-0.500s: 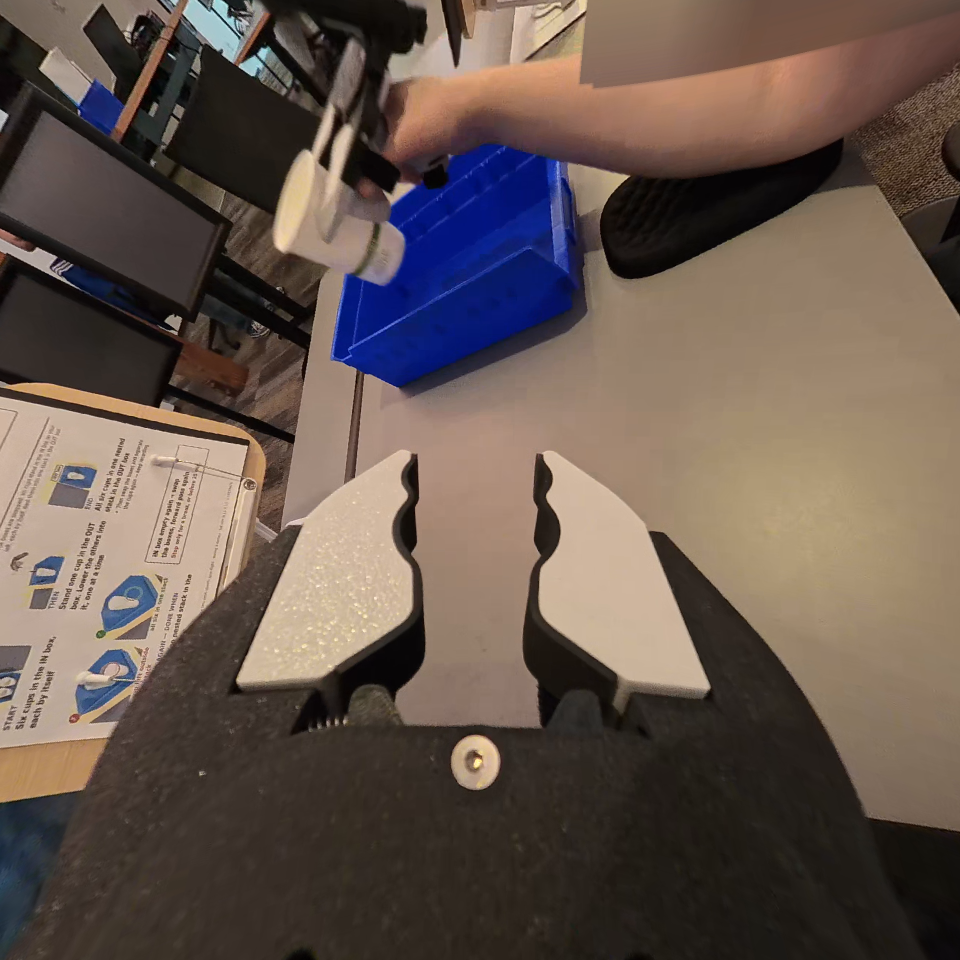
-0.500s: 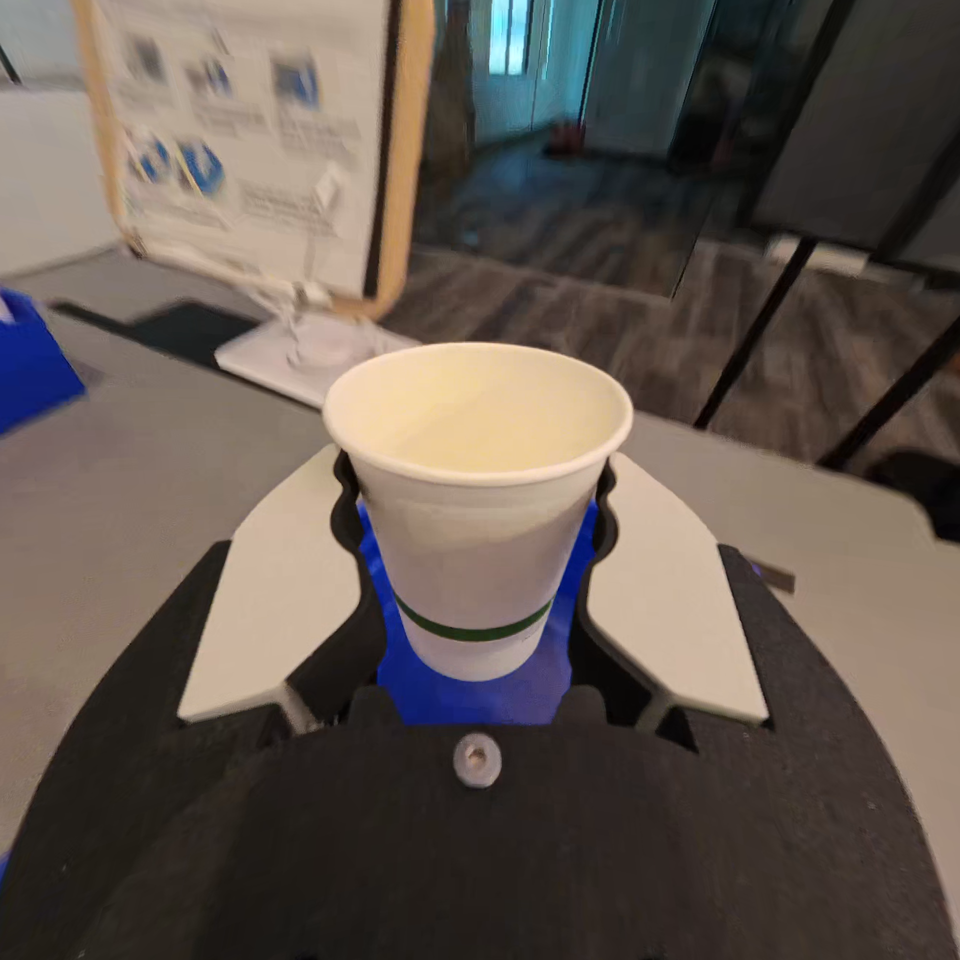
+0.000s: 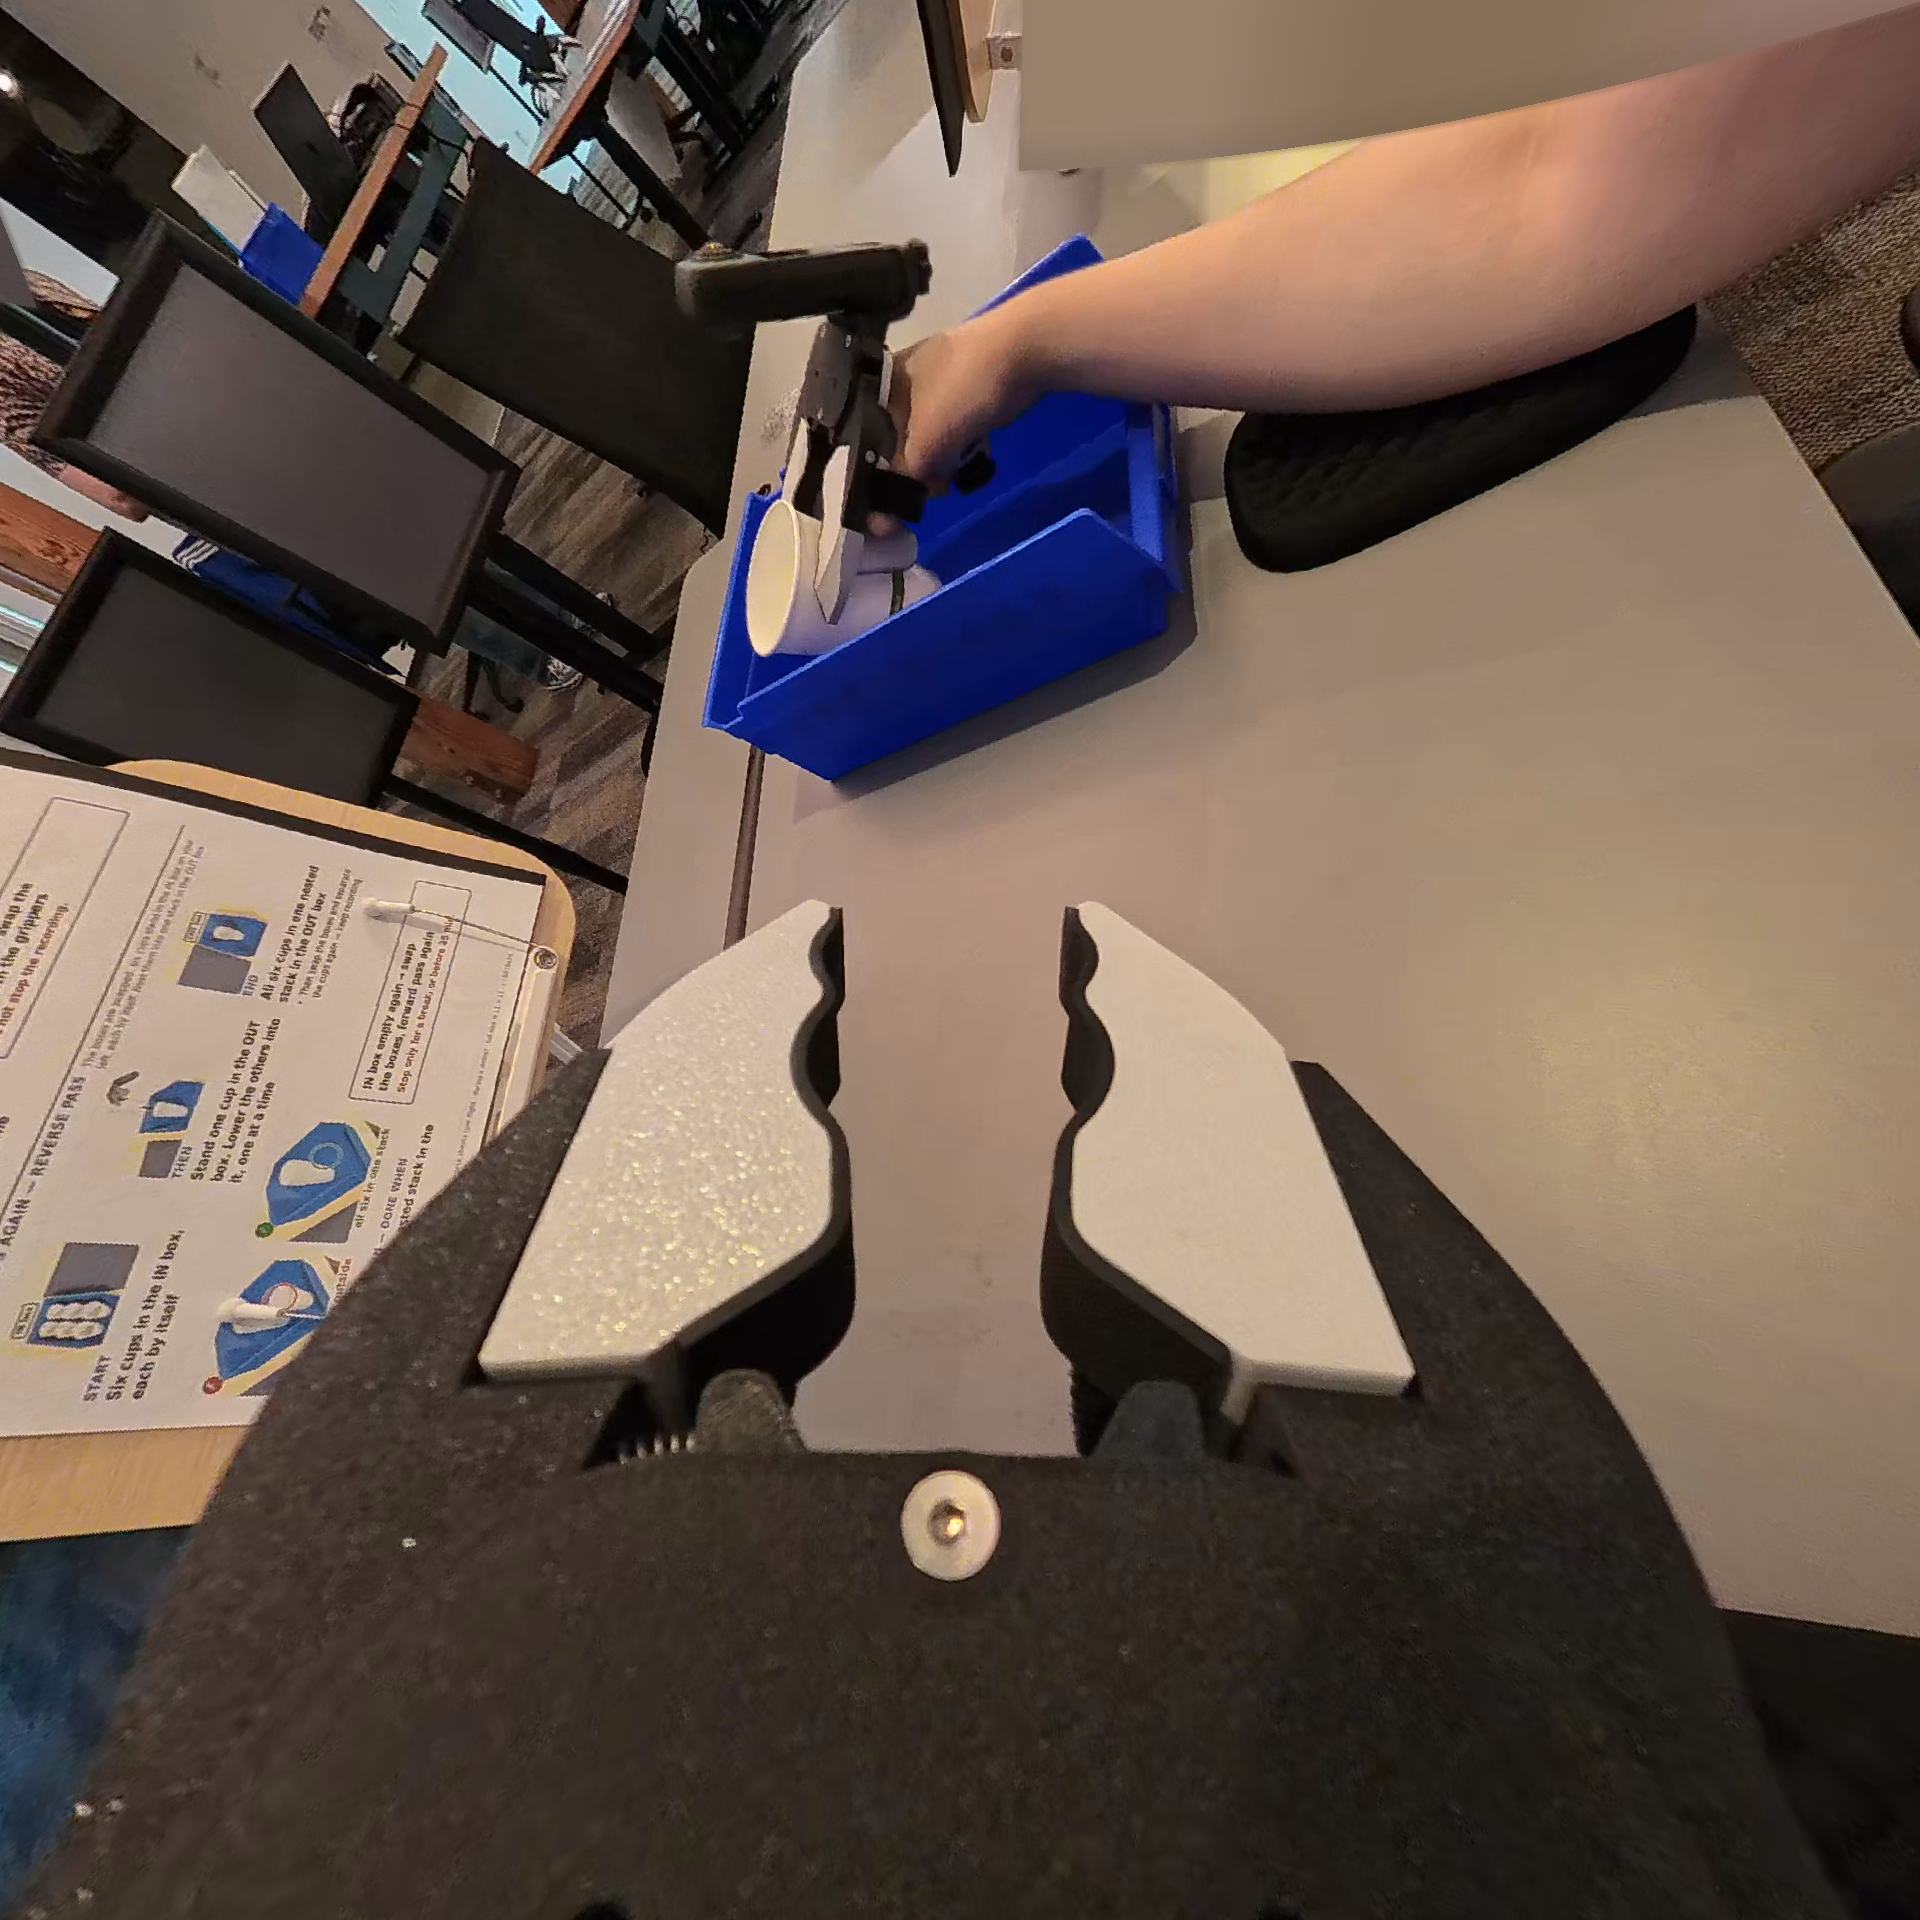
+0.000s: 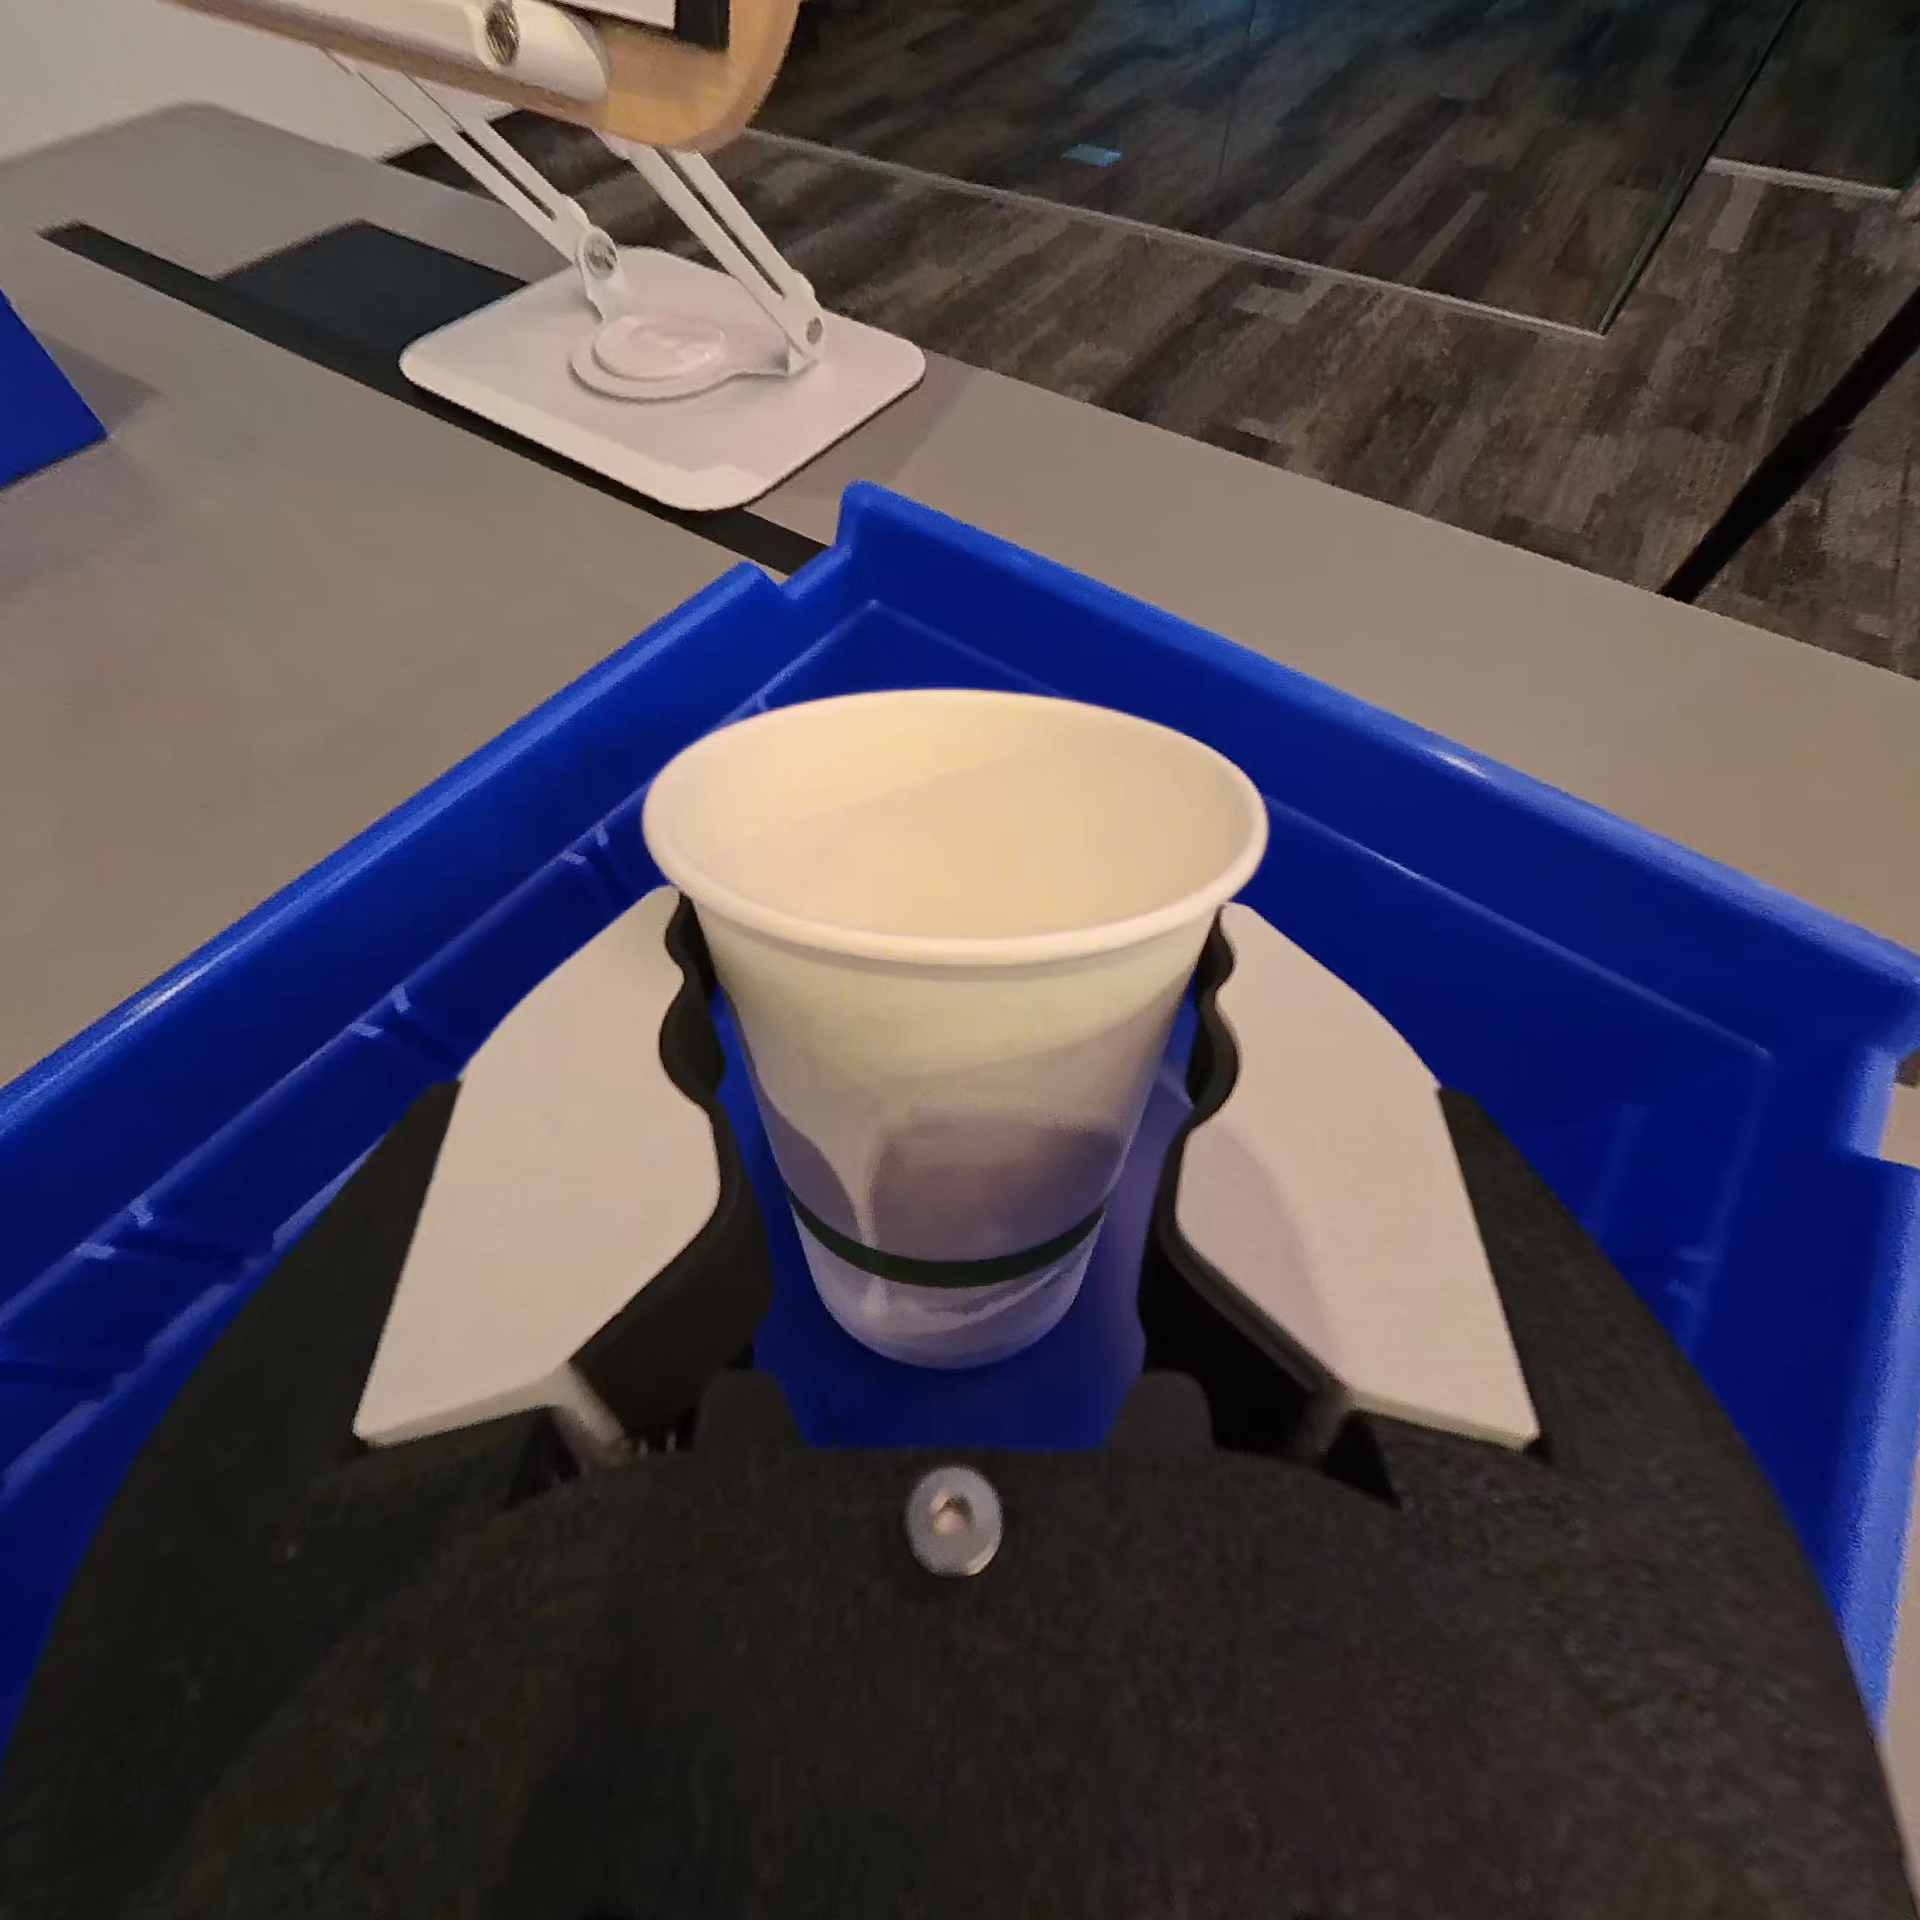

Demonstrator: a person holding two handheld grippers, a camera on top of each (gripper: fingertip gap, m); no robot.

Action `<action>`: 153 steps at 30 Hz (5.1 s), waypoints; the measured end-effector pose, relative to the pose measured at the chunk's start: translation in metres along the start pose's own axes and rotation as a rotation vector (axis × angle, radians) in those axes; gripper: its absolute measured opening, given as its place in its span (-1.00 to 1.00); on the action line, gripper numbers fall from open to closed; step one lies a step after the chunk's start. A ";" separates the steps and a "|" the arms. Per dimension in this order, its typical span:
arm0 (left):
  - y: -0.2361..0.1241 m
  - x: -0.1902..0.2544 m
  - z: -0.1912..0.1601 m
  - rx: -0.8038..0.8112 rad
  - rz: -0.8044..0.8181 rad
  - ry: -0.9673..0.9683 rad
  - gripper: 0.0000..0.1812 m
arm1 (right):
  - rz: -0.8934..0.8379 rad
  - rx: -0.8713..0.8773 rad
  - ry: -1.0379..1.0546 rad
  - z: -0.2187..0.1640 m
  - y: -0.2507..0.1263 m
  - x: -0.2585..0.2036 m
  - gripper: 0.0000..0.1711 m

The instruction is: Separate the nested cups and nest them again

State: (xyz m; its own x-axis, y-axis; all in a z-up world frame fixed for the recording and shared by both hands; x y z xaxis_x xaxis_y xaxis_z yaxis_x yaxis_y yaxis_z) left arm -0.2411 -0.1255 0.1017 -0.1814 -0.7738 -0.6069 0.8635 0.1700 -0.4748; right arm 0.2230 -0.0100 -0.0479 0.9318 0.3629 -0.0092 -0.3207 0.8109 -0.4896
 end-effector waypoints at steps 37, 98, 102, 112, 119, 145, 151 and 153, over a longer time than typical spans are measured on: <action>-0.094 0.014 -0.194 -1.204 0.143 -0.913 -0.61 | -0.201 -0.643 -0.139 -0.010 -0.086 -0.015 0.32; 0.010 0.027 0.005 -0.279 -0.082 -0.009 -0.43 | 1.002 -0.048 -0.655 0.082 -0.021 -0.350 0.05; -0.019 0.016 0.011 -0.180 0.022 -0.055 -0.45 | 0.744 0.093 -0.543 0.115 -0.041 -0.266 0.05; -0.008 0.023 0.009 -0.262 0.003 -0.007 -0.47 | -0.131 0.316 -0.085 0.083 -0.072 -0.022 0.05; -0.005 0.025 0.006 -0.292 -0.011 -0.003 -0.47 | -0.110 0.160 -0.110 0.057 -0.051 -0.011 0.07; -0.076 0.000 -0.095 -0.703 0.219 -0.394 -0.51 | -0.253 -0.452 -0.152 0.034 -0.092 -0.028 0.18; -0.084 -0.008 -0.181 -1.058 0.231 -0.605 -0.53 | -0.232 -0.396 -0.216 0.050 -0.092 -0.047 0.18; -0.077 -0.011 -0.200 -1.114 0.213 -0.605 -0.55 | -0.224 -0.415 -0.231 0.049 -0.089 -0.050 0.18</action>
State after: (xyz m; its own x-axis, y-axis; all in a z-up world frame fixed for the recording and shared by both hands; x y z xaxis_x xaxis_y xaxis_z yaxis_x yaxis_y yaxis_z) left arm -0.3993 -0.0079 0.0180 0.4055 -0.7713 -0.4906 -0.0613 0.5125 -0.8565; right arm 0.1964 -0.0774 0.0389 0.8929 0.3316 0.3045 0.0199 0.6467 -0.7625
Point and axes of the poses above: each gripper's, where its closed fingertips meet, y out along the fingers, z out of its top, x = y × z across the jaws, the point moved 6 cm from there along -y, back along the fingers, and after that the axes turned 3 degrees about -x, right-handed, at the moved point
